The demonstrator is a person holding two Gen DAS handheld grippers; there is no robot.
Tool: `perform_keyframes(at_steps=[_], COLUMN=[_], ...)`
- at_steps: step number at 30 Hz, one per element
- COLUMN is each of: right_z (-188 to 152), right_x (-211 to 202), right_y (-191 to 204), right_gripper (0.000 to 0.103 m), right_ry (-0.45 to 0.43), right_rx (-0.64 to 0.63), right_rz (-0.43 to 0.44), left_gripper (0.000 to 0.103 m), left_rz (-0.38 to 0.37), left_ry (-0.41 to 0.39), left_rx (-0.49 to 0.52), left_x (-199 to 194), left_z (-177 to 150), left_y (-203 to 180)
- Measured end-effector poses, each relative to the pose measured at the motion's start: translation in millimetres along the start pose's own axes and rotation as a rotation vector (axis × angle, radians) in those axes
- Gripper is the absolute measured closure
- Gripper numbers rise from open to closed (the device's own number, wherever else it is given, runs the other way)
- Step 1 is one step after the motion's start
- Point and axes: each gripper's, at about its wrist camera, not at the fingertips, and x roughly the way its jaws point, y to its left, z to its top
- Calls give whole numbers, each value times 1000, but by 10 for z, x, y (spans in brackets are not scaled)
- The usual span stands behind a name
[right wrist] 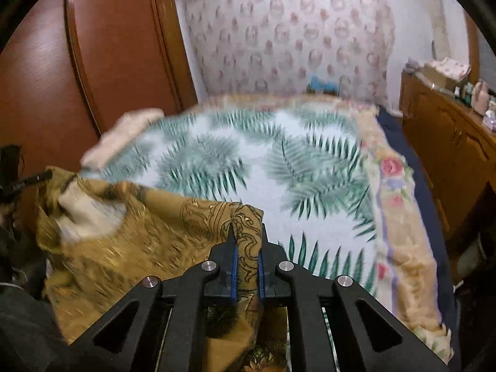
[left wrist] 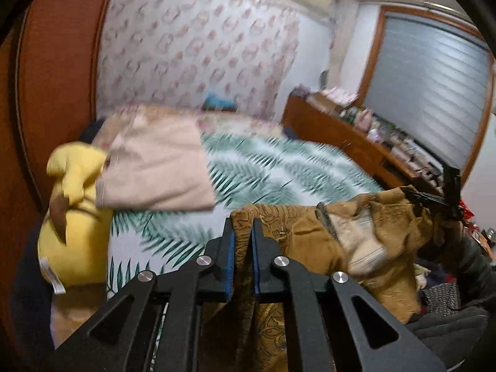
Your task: Fold small clothes
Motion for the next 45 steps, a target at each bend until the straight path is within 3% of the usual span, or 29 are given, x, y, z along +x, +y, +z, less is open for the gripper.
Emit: perform_keyframes(at_steps=[8, 15, 22, 26, 30, 33, 35, 37, 38, 40, 41, 44, 45], right_z=[166, 368, 629, 852, 1266, 1653, 1913, 2129, 2186, 2138, 2065, 1791, 1711], right_x=[-980, -1735, -2120, -2129, -1800, -1144, -633, 36, 324, 925, 1152, 1480, 1538], right_y=[248, 417, 620, 671, 641, 549, 528, 379, 306, 160, 110, 73, 77], right_gripper=[95, 96, 96, 96, 96, 96, 96, 95, 92, 68, 64, 54, 48], right_ry=[-197, -346, -427, -462, -451, -378, -308, -185, -125, -12, 25, 48, 53], right_rx=[-36, -91, -167, -201, -249, -258, -276, -243, -218, -160, -134, -76, -60], right_rz=[-30, -65, -85, -94, -148, -200, -257, -287, -300, -357, -378, -384, -360], left_gripper=[94, 94, 94, 94, 94, 94, 94, 90, 88, 79, 76, 54, 53], left_rz=[-36, -6, 13, 22, 123, 187, 223, 245, 238, 239, 265, 236, 228], left_ry=[-187, -317, -411, -441, -434, -392, -321, -231, -174, -88, -53, -28, -18], left_rx=[73, 102, 134, 129, 159, 145, 140, 110, 96, 85, 94, 88, 84], left_x=[-667, -1008, -1125, -1085, -680, -169, 346, 824, 1080, 1405, 1558, 1643, 1641], left_z=[306, 559, 946, 1243, 1690, 2009, 2186, 2246, 2227, 2128, 2020, 1757, 1704], left_y=[-392, -475, -511, -464, -395, -234, -32, 208, 335, 460, 533, 589, 588])
